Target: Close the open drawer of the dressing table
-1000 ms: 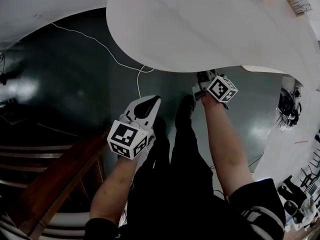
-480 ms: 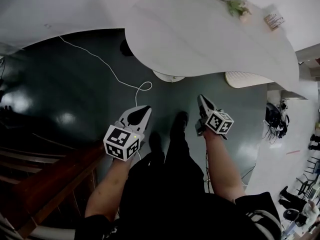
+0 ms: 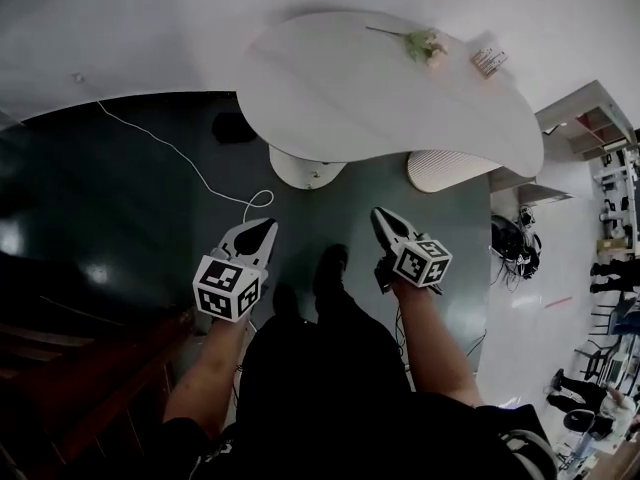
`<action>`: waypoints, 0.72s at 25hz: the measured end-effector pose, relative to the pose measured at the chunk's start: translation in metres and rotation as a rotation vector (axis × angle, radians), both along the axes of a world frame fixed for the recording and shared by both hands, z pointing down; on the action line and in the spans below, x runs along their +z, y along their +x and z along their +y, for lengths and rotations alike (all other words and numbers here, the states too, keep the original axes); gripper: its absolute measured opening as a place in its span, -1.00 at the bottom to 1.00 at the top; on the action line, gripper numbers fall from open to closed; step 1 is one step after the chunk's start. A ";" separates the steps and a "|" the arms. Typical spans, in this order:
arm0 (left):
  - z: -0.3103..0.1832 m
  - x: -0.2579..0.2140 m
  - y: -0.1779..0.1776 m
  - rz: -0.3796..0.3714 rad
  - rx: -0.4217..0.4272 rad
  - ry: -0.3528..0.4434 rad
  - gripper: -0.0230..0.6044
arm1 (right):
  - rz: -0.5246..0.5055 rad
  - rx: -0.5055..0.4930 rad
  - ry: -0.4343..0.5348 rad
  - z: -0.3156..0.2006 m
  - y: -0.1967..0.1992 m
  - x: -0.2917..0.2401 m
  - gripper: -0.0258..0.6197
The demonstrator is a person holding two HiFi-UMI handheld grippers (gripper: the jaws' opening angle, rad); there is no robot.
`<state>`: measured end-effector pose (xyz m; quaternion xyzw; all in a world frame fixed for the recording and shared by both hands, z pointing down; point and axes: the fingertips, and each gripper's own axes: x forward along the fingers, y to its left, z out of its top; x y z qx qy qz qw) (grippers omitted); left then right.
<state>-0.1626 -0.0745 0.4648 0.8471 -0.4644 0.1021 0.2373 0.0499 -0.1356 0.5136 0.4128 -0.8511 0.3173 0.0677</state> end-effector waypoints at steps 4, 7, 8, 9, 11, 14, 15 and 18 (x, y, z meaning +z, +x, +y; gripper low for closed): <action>0.003 -0.007 0.006 0.021 -0.002 -0.002 -0.90 | 0.014 -0.044 0.040 0.009 -0.003 -0.031 -0.90; 0.000 -0.015 0.015 0.026 -0.014 -0.005 -0.90 | 0.023 -0.107 0.063 0.009 0.001 -0.049 -0.90; -0.003 -0.019 0.017 0.027 -0.025 -0.003 -0.90 | 0.015 -0.125 0.078 0.004 0.003 -0.055 -0.90; -0.007 -0.023 0.019 0.024 -0.036 -0.001 -0.90 | 0.004 -0.143 0.095 -0.003 0.005 -0.062 -0.90; -0.017 -0.030 0.026 0.007 -0.058 0.007 -0.90 | -0.014 -0.179 0.134 -0.017 0.008 -0.074 -0.90; -0.034 -0.041 0.047 -0.022 -0.107 0.018 -0.90 | -0.032 -0.275 0.194 -0.030 0.020 -0.094 -0.90; -0.042 -0.045 0.056 -0.023 -0.136 0.021 -0.90 | -0.035 -0.321 0.211 -0.032 0.027 -0.100 -0.90; -0.068 -0.066 0.091 0.019 -0.238 0.050 -0.90 | -0.038 -0.452 0.252 -0.037 0.059 -0.119 -0.90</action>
